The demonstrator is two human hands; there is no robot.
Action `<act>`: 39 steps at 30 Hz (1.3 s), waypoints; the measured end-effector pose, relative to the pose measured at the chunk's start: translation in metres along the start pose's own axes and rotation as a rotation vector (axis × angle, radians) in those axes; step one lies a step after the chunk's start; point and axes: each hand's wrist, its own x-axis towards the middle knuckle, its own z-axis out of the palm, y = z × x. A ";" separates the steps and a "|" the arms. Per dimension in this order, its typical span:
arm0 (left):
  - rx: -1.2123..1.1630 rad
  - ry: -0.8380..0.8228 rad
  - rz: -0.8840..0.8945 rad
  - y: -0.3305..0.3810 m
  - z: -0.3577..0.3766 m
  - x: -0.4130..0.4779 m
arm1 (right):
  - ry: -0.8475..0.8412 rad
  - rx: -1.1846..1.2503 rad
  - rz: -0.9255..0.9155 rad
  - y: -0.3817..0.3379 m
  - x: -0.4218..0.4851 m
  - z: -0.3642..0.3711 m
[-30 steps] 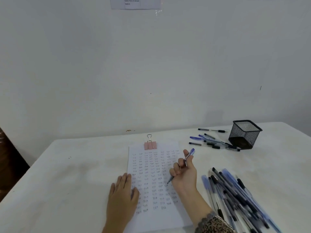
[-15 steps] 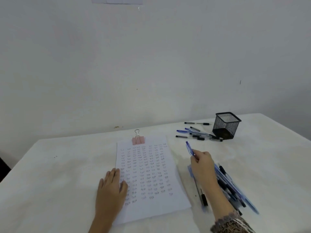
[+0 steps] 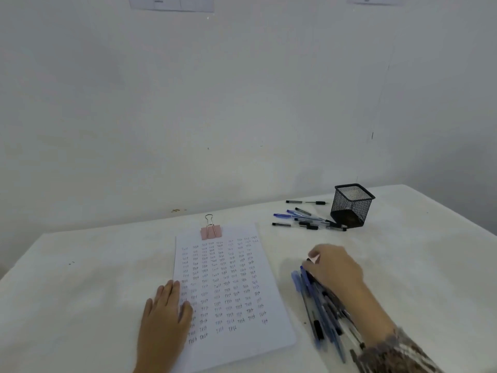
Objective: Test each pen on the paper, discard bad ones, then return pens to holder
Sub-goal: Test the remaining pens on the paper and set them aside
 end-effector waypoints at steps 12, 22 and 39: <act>0.007 -0.042 -0.065 0.005 -0.004 0.005 | -0.066 -0.429 -0.379 -0.018 0.168 0.048; 0.048 -0.028 -0.048 -0.002 0.003 0.004 | 0.037 0.547 -0.268 -0.036 0.157 0.035; -0.059 0.032 -0.023 -0.005 0.008 0.005 | -0.265 2.286 0.261 -0.071 0.123 0.055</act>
